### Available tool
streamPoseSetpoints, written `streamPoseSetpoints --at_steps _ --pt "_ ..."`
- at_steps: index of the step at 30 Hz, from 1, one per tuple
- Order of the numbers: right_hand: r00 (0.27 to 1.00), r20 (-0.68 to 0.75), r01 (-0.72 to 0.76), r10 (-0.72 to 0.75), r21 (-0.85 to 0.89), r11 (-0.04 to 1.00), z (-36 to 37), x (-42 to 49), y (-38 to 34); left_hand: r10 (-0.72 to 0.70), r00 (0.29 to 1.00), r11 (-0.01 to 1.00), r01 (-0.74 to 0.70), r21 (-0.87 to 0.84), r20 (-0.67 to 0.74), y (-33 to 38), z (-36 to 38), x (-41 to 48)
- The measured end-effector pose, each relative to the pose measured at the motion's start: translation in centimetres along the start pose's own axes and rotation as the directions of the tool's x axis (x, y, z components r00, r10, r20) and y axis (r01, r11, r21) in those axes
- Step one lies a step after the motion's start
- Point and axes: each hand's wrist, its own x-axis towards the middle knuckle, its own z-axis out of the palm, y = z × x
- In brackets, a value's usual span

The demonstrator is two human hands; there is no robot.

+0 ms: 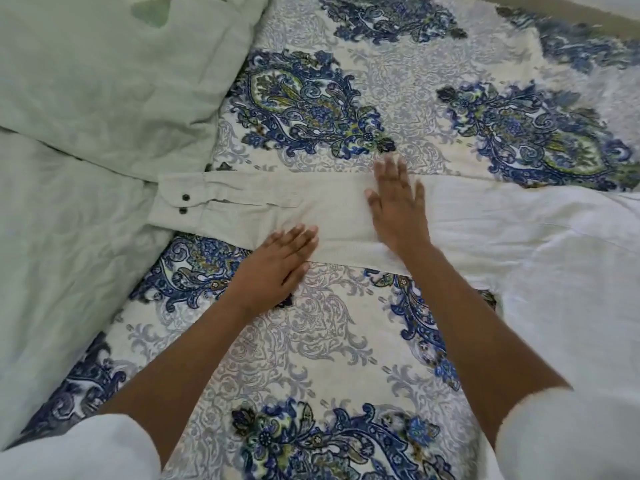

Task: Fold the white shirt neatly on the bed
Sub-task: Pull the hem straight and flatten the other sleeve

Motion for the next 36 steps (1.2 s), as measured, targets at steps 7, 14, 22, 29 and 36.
streamPoseSetpoints --at_steps 7,14,22,29,36 --pt "0.907 -0.394 0.16 -0.151 -0.011 0.987 3.1 -10.0 1.6 0.153 0.967 0.973 -0.111 0.202 -0.203 4.5 0.3 2.6" --pt "0.881 -0.371 0.212 -0.293 -0.244 0.946 2.4 -11.1 3.6 0.114 0.978 0.988 -0.094 0.119 -0.174 4.7 0.2 2.9" --pt "0.979 -0.172 0.127 -0.111 0.09 0.988 -0.7 -9.4 3.5 0.134 0.991 0.991 -0.134 -0.008 0.001 8.2 0.0 6.9" --pt "0.974 -0.077 -0.221 0.215 -0.09 0.971 0.3 -4.9 7.3 -0.01 0.997 0.987 -0.002 0.158 0.076 3.8 0.8 6.0" --pt "0.992 -0.006 0.126 -0.128 -0.13 0.983 3.7 -3.2 -3.1 -0.222 0.975 0.938 0.215 0.273 -0.006 -0.9 0.0 4.3"
